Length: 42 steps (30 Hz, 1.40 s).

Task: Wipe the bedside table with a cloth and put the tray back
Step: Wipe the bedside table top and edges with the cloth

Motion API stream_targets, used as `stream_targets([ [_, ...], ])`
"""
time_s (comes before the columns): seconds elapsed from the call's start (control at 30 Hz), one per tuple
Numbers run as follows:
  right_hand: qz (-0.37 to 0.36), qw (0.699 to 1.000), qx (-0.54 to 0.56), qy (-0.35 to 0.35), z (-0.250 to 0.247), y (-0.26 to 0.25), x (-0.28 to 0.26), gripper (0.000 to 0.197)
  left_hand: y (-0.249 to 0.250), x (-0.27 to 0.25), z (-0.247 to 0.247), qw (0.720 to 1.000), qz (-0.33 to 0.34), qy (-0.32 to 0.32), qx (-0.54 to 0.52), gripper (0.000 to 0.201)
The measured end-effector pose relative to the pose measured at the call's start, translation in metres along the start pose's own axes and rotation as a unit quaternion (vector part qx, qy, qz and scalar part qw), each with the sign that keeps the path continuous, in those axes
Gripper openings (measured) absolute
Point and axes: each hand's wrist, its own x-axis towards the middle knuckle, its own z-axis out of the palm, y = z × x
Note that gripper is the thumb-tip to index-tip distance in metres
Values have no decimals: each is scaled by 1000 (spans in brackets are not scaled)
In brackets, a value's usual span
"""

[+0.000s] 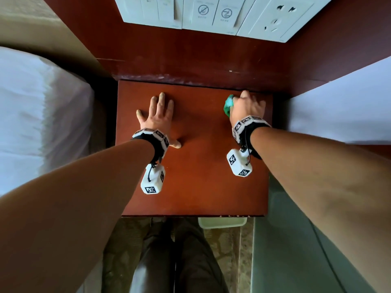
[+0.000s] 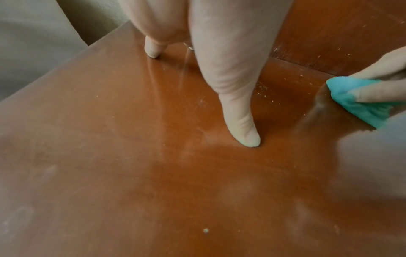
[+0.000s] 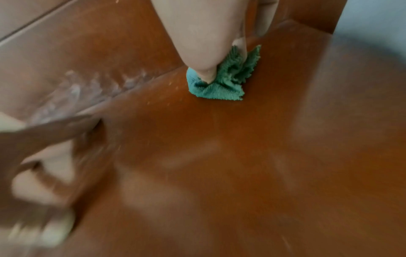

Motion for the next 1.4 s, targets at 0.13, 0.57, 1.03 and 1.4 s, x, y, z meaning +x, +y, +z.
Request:
stream_targets([
  [0.13, -56, 998, -15, -2, 9, -11, -30, 28, 2, 0, -2, 1000, 1, 4, 2, 149],
  [0.57, 96, 987, 124, 25, 10, 0, 9, 38, 0, 2, 0, 1000, 4, 1, -6, 149],
  [1.03, 15, 993, 117, 31, 16, 9, -3, 51, 2, 3, 0, 1000, -5, -11, 2, 149],
  [1.4, 60, 983, 174, 28, 12, -6, -4, 52, 2, 3, 1, 1000, 1, -5, 0, 149],
])
